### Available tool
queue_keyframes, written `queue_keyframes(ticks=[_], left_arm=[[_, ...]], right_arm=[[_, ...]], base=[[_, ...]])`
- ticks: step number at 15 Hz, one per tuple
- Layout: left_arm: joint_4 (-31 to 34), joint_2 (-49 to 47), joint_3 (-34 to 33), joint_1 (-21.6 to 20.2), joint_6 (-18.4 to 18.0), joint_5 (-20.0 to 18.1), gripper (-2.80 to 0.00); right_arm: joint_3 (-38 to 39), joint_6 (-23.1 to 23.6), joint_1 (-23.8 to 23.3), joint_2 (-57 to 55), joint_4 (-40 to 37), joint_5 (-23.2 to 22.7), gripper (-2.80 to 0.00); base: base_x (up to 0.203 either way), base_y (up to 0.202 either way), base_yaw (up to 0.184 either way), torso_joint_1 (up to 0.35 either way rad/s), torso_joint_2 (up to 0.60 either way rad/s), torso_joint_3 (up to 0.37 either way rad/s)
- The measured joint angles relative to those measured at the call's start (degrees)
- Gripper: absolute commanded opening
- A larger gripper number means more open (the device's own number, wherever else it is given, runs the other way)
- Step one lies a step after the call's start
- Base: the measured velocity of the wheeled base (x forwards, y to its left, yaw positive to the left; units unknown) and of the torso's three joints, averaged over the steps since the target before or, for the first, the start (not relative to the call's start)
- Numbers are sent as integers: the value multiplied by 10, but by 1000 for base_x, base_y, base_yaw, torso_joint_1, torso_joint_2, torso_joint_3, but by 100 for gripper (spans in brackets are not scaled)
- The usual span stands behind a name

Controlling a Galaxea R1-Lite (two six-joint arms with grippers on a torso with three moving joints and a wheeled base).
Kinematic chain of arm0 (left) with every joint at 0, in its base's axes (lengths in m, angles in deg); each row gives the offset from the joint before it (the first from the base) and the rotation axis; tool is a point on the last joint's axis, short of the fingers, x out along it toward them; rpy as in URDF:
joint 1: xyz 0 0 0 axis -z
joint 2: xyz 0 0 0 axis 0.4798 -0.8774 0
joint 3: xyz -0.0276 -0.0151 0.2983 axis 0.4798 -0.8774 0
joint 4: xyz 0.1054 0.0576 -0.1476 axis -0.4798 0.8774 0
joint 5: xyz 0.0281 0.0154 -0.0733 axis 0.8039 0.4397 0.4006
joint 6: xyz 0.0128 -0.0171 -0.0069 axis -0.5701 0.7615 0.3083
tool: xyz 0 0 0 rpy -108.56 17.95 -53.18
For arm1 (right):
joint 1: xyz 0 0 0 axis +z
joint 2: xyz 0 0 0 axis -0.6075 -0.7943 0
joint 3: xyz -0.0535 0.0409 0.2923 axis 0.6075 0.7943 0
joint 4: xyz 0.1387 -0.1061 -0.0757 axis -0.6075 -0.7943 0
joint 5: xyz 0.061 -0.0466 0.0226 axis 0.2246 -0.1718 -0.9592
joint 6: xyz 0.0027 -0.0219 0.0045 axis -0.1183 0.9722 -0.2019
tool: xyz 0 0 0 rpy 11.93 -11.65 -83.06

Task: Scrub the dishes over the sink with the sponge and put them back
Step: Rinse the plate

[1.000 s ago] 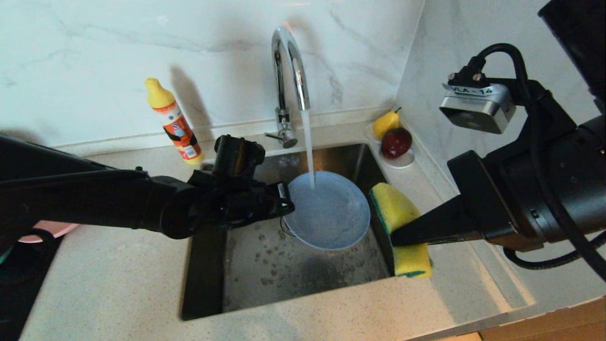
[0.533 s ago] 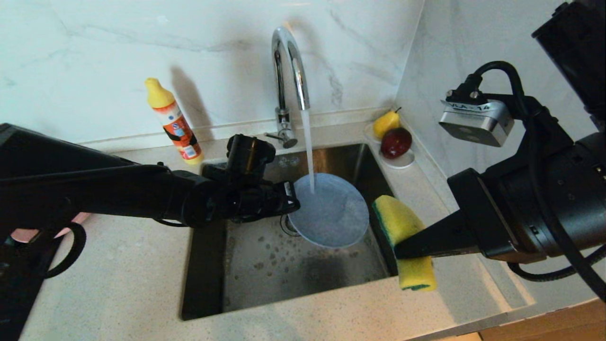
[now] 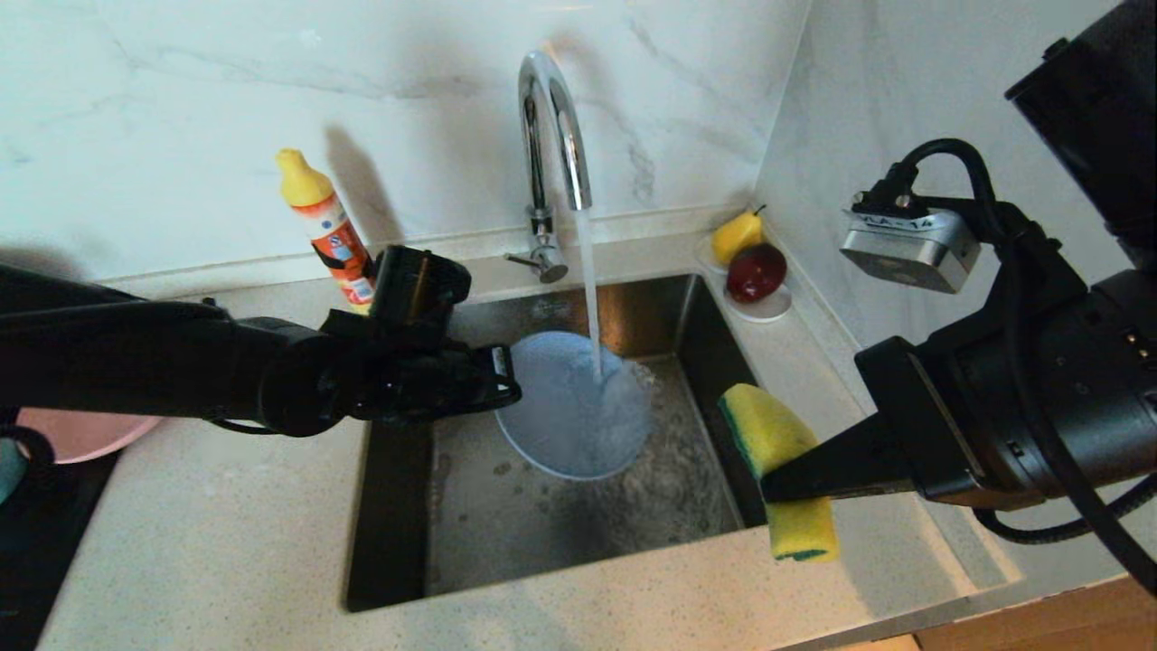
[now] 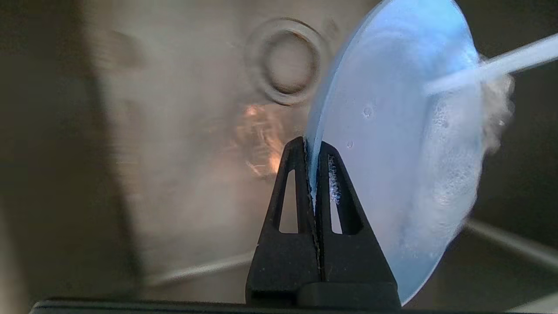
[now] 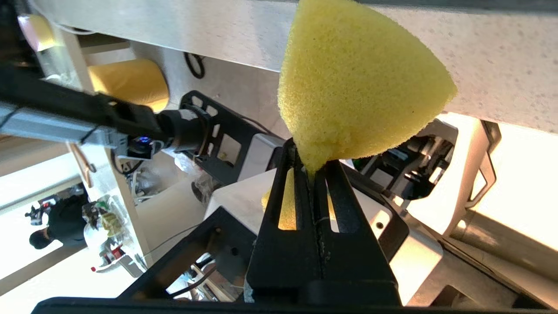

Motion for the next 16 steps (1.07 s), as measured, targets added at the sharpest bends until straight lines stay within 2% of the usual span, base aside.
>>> queue_keyframes(ticks=[2,6,12,16], left_arm=[[-4,41,-35,-21,-32,21,-280],[-34,122,-96,-63,-130,81,-280],[-195,208,-195,-84,-310,87,-280],[-328,225,-251,-85,-410,97,-280]], right_arm=[[4,0,-3,0,0,0,-280],[5,1,-6,-2,9,1,-280],[24,0,-26,-9,11,0,-280],[23,-1,-29,-13,11,-2,-280]], base=[[0,0,0,0,0,0],[0,0,0,0,0,0],[0,0,0,0,0,0],[0,0,0,0,0,0]])
